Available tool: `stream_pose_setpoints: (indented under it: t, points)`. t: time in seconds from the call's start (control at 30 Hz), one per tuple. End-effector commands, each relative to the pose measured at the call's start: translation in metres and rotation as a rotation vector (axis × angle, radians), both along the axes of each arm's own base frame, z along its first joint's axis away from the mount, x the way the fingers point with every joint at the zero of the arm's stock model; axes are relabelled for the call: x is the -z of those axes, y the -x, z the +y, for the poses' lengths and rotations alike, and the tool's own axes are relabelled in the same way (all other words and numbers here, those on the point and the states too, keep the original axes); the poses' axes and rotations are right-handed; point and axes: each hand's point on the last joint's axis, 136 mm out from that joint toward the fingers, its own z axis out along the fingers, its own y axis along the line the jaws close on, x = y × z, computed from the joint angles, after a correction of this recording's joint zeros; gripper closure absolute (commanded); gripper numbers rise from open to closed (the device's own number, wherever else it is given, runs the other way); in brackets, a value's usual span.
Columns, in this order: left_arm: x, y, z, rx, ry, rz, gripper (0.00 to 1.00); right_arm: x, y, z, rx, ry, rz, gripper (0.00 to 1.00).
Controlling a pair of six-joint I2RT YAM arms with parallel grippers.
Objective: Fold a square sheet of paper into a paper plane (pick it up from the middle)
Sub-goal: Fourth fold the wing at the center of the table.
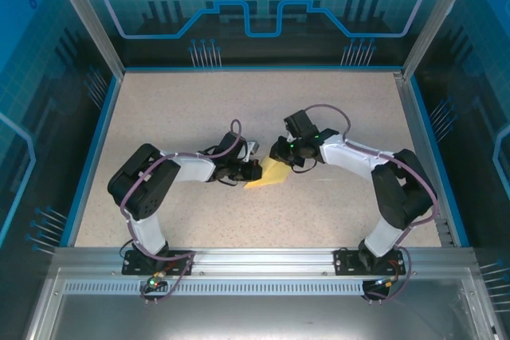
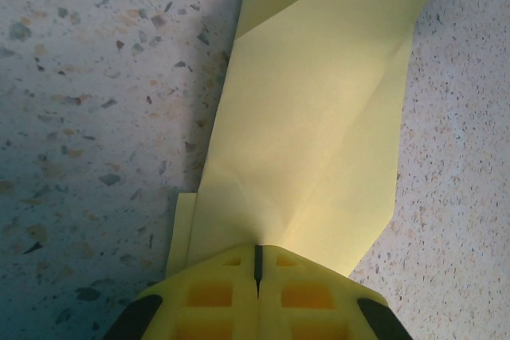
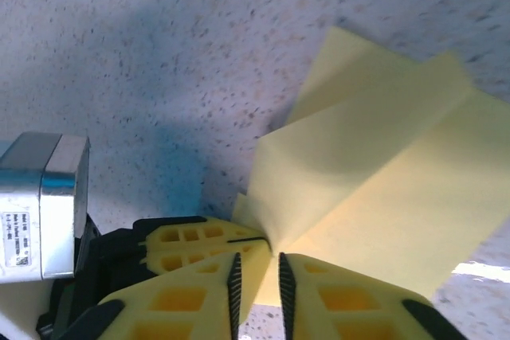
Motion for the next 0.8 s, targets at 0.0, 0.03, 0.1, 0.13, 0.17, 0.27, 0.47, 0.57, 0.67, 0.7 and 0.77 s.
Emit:
stream_pose_setpoints:
  t: [0.0,0.03,0.1,0.13,0.17,0.27,0.47,0.57,0.67,0.7,0.77]
  points:
    - [0.027,0.020,0.011,0.025,-0.072,0.099,0.99,0.008,-0.004,0.022,-0.081,-0.034,-0.023,0.85]
    - [0.027,0.020,0.011,0.024,-0.072,0.097,0.99,0.012,-0.003,0.025,-0.082,-0.047,-0.015,0.86]
    - [0.029,0.021,0.012,0.022,-0.074,0.102,1.00,0.019,-0.003,0.030,-0.086,-0.057,-0.006,0.87]
    - [0.029,0.021,0.012,0.024,-0.075,0.101,1.00,0.021,-0.002,0.032,-0.090,-0.059,-0.003,0.88]
    - [0.029,0.021,0.012,0.023,-0.074,0.104,1.00,0.025,-0.002,0.034,-0.096,-0.055,0.003,0.88]
    - [0.030,0.021,0.012,0.026,-0.075,0.107,1.00,0.031,0.000,0.040,-0.118,-0.066,0.026,0.88]
    - [0.031,0.021,0.013,0.017,-0.080,0.113,1.00,0.053,0.006,0.034,-0.100,-0.031,0.071,0.89]
    - [0.031,0.021,0.013,0.015,-0.086,0.116,1.00,0.060,0.006,0.028,-0.091,-0.027,0.084,0.89]
    - [0.031,0.022,0.015,0.013,-0.093,0.123,1.00,0.061,0.004,0.020,-0.080,-0.020,0.079,0.90]
    - [0.030,0.022,0.015,0.015,-0.094,0.123,1.00,0.063,0.003,0.017,-0.073,-0.019,0.082,0.90]
    - [0.031,0.023,0.016,0.014,-0.098,0.126,1.00,0.066,0.002,0.012,-0.065,-0.025,0.087,0.90]
